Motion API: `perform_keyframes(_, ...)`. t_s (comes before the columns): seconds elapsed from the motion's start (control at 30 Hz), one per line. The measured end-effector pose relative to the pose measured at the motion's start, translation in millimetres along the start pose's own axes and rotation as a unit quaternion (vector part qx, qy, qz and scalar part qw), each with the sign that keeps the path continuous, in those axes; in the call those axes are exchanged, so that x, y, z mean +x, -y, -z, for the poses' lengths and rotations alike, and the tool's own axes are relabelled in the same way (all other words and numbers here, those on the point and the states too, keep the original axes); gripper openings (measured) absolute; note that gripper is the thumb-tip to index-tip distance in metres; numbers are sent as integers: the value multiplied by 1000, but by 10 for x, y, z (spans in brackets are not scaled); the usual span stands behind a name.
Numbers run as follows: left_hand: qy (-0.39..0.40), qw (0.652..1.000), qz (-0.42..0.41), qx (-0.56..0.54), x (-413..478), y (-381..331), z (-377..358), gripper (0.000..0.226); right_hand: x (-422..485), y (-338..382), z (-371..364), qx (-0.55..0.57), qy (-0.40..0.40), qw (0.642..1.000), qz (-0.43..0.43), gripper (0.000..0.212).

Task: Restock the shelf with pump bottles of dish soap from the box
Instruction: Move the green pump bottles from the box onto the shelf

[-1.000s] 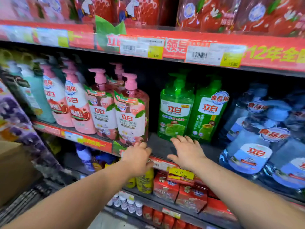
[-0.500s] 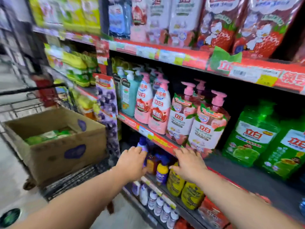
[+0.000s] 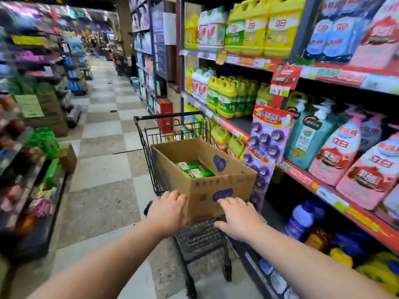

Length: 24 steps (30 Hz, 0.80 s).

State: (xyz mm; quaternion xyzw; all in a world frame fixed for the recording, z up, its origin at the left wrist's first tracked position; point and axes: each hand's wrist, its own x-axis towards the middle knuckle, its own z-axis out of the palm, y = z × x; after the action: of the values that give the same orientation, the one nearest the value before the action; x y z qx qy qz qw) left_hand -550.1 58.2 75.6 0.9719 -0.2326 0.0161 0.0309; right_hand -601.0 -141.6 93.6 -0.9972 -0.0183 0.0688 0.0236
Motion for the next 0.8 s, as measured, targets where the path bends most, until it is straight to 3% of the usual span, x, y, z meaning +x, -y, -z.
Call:
perform_keyframes(0.13, 0, 999, 42, -15, -26, 549, -12, 61, 379, 480, 5, -9, 28, 999, 44, 67)
perform_keyframes(0.4, -3, 998, 63, -21, 338, 1090, -118, 56, 1400, 722, 43, -2, 37, 997, 65, 70)
perform_keyframes(0.63, 14, 997, 70, 14, 1281, 1695, 56, 61, 2583, 834, 115, 37, 31, 997, 65, 68)
perform_keyframes(0.8, 17, 999, 50, 14, 2116, 1795, 55, 67, 3214, 525, 170, 41, 34, 998, 43, 69)
